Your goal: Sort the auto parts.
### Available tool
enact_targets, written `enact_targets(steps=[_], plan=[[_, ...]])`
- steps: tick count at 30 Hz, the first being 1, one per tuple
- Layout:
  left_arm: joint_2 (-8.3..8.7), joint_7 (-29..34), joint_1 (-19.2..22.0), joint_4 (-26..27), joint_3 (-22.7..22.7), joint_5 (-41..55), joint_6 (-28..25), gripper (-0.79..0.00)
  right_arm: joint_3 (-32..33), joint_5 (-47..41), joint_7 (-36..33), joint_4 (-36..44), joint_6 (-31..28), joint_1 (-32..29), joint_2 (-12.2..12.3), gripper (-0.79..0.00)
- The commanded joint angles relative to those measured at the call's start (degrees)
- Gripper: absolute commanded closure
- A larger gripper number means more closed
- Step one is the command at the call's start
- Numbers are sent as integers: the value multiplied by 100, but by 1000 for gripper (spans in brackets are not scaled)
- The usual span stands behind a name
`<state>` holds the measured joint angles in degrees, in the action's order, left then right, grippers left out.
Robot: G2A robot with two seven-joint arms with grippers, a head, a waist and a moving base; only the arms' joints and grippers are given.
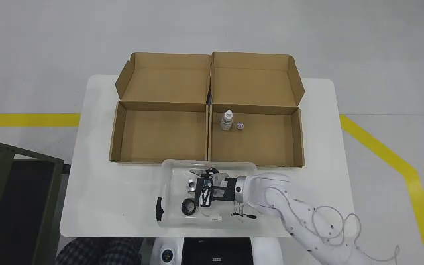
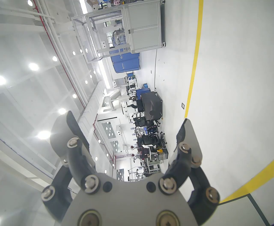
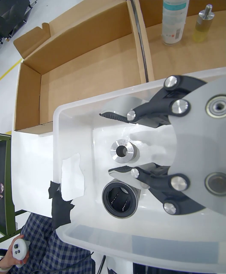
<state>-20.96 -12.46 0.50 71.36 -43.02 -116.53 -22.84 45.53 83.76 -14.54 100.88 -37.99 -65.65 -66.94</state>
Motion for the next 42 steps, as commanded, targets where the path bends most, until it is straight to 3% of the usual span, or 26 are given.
enact_targets(steps=[1, 32, 37, 39, 42], plan=[[0, 0, 0, 0, 0, 0, 0, -785, -25, 12, -16, -65, 12, 30, -13, -379], [0, 0, 0, 0, 0, 0, 0, -785, -571, -166, 34, -1177, 19, 524, -320, -351], [0, 0, 0, 0, 0, 0, 0, -785, -574, -245, 132, -1257, -46, 546, -344, -145], [0, 0, 0, 0, 0, 0, 0, -785, -569, -261, 176, -1264, -65, 547, -350, 0], [0, 0, 0, 0, 0, 0, 0, -785, -539, -310, 241, -1261, -121, 553, -353, 0]])
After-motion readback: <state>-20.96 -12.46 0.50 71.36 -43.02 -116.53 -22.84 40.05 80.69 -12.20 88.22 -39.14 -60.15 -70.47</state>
